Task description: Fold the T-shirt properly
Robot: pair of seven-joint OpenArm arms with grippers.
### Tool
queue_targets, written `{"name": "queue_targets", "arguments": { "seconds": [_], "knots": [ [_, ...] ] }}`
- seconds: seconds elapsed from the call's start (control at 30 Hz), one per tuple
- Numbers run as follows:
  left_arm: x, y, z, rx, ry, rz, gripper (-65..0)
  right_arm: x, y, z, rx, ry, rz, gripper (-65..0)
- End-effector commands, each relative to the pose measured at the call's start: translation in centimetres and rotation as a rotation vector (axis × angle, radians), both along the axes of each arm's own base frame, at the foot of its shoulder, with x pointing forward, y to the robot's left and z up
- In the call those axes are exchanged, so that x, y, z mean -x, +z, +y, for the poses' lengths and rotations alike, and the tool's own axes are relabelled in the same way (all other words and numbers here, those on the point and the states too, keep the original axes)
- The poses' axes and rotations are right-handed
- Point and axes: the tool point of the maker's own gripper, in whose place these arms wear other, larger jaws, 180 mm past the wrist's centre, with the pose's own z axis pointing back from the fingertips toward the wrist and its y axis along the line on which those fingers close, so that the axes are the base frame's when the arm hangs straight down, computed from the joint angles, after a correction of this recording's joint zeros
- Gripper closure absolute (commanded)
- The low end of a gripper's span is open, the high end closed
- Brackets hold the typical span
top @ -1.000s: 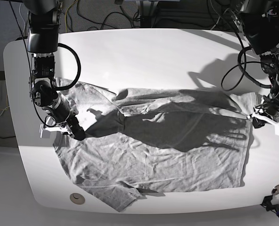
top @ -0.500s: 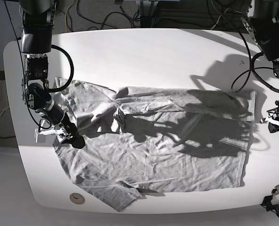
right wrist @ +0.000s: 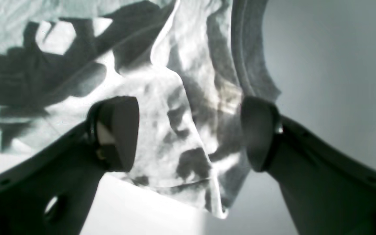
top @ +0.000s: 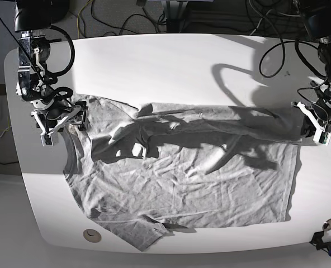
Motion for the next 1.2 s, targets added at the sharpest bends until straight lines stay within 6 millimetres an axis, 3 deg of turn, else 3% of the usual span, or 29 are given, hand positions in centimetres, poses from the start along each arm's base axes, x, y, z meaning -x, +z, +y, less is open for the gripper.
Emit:
{"name": "queue_targets", "arguments": {
  "seconds": [0.0,0.07,0.2,0.47,0.6,0.7,0.83,1.0,1.17],
  "knots": [
    [-0.2,1.1,0.6,-0.019,0.006,-0.037,-5.2,-1.1,0.8,-0.5,0.046,0.015,-0.046,-46.0],
    [0.0,0.9,0.5,-0.016,0.006,-0.032,-5.2,-1.0,0.1,-2.1,0.068,-0.012,-0.042,-46.0],
    [0.0,0.8,0.5,-0.014,0.007,-0.029,-5.2,-0.7,-1.9,-3.1,0.104,-0.006,-0.044,-46.0],
    [0.3,0.6,0.6,-0.017,0.008,-0.022,-4.9,-0.4,-4.0,-2.9,0.124,0.012,-0.024,-46.0],
    [0.5,0.5,0.6,-0.017,0.009,-0.017,-4.9,0.5,-4.1,-3.9,0.097,-0.059,-0.031,-46.0],
    [0.5,0.5,0.6,-0.017,0.009,-0.017,-4.9,1.0,-3.1,-4.9,0.103,-0.093,-0.058,-46.0],
    [0.5,0.5,0.6,-0.017,0.009,-0.017,-4.9,2.0,-1.7,-4.5,0.123,-0.082,-0.090,-46.0],
    [0.3,0.5,0.5,-0.015,0.008,-0.019,-4.9,4.2,-2.8,-3.4,0.094,-0.102,-0.066,-46.0],
    [0.3,0.6,0.6,-0.016,0.008,-0.019,-4.9,6.0,-4.2,-4.0,0.069,-0.157,-0.032,-46.0]
  ]
}}
